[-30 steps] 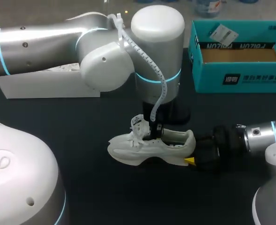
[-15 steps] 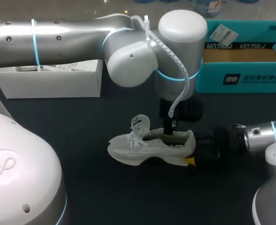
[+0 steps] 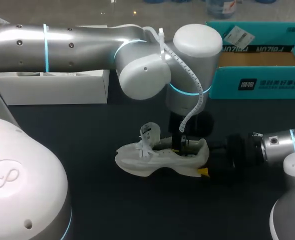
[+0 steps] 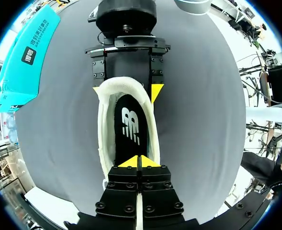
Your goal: Take the shoe out of the shoebox, open the shoe tongue, remove and reinsert the insole, then place the shoe into the shoebox
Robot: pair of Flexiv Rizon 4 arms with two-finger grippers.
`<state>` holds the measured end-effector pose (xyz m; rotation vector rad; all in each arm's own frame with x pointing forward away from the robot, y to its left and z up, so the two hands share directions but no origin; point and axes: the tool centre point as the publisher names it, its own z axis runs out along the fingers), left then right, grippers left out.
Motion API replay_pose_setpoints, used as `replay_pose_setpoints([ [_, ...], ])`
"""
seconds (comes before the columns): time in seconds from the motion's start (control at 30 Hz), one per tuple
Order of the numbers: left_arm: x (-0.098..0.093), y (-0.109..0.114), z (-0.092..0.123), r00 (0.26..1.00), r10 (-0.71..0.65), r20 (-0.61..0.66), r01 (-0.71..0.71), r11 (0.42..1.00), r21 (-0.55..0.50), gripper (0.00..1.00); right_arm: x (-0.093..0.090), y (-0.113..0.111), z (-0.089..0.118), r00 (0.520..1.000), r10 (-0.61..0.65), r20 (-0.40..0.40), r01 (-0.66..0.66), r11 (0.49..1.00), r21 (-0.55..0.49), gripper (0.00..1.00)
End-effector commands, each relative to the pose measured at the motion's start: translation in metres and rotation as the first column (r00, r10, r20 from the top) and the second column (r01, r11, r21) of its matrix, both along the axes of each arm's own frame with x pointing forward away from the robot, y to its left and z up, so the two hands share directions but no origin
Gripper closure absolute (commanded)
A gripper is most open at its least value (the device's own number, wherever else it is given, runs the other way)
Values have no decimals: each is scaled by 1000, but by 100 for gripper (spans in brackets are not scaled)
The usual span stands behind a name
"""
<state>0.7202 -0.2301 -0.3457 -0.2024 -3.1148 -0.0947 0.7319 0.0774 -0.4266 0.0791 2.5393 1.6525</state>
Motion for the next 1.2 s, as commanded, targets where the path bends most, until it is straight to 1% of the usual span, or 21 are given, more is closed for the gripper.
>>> replay_pose_setpoints([
  [0.03, -2, 0, -16, 1000, -7, -16, 7, 1000, 6, 100, -1, 4, -8, 1000, 0, -2, 0, 1000, -5, 100],
  [0.33, -12, 8, -28, 998, -40, -39, 41, 999, 17, 100, -1, 4, -8, 1000, 0, -2, 0, 1000, -5, 100],
  [0.67, -10, 7, -31, 997, -72, -38, 73, 997, 14, 100, -1, 4, -8, 1000, 0, -2, 0, 1000, -5, 100],
  [0.73, -10, 7, -31, 996, -77, -36, 78, 997, 15, 94, -1, 4, -8, 1000, 0, -2, 0, 1000, -5, 100],
  [0.77, -9, 6, -31, 996, -80, -35, 80, 997, 16, 89, -1, 4, -8, 1000, 0, -2, 0, 1000, -5, 100],
  [0.8, -9, 6, -31, 996, -80, -36, 81, 997, 17, 80, -1, 4, -8, 1000, 0, -2, 0, 1000, -5, 100],
  [0.87, -8, 6, -31, 996, -85, -36, 86, 996, 16, 77, -1, 4, -8, 1000, 0, -2, 0, 1000, -5, 100],
  [0.97, -8, 6, -31, 995, -96, -30, 96, 995, 13, 70, -1, 4, -8, 1000, 0, -2, 0, 1000, -5, 100],
  [1.2, -4, 4, -36, 994, -109, -17, 109, 994, 6, 65, -1, 4, -8, 1000, 0, -2, 0, 1000, -5, 100],
])
